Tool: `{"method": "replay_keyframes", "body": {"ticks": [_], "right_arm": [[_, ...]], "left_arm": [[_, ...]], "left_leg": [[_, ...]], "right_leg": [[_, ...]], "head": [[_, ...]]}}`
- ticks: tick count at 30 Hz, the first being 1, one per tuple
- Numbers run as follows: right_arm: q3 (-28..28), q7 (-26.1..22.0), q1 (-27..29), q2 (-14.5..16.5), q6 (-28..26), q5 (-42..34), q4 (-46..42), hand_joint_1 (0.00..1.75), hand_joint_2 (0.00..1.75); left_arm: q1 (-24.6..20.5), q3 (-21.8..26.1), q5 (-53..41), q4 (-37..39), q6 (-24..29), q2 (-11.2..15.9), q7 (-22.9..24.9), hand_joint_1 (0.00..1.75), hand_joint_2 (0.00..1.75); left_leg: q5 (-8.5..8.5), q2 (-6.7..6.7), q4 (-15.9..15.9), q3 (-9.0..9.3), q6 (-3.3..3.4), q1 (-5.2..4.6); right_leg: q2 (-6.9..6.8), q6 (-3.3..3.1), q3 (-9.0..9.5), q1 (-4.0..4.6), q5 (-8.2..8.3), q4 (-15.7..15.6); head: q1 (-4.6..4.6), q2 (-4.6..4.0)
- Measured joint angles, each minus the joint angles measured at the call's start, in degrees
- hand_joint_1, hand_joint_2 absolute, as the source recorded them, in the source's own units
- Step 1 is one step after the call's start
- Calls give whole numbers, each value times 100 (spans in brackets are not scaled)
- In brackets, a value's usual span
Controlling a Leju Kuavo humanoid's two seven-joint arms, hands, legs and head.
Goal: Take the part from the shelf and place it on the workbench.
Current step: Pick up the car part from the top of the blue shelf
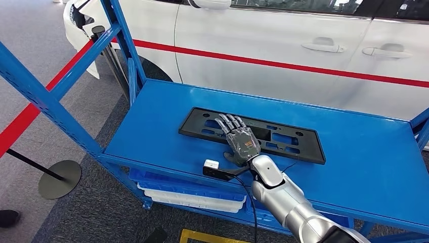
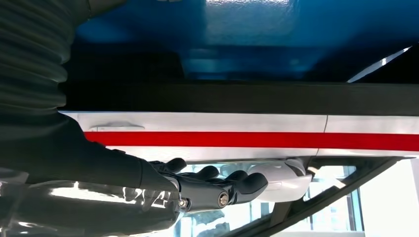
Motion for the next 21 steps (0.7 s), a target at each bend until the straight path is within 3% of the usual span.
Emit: {"method": "replay_keyframes", "body": {"ticks": [16,21], "right_arm": [[2,140,-75,26,-120,101,232,0,175],[-7,539,-125,28,-263,307,337,0,175]], "left_arm": [[0,7,-10,0,-45,-22,-67,0,175],[8,72,-11,0,-50,-26,-88,0,175]], "left_leg": [[1,0,3,1,1,0],[4,0,4,0,6,0]], "right_leg": [[0,4,1,0,3,0],[0,8,1,0,5,0]], "head": [[0,0],[0,0]]}}
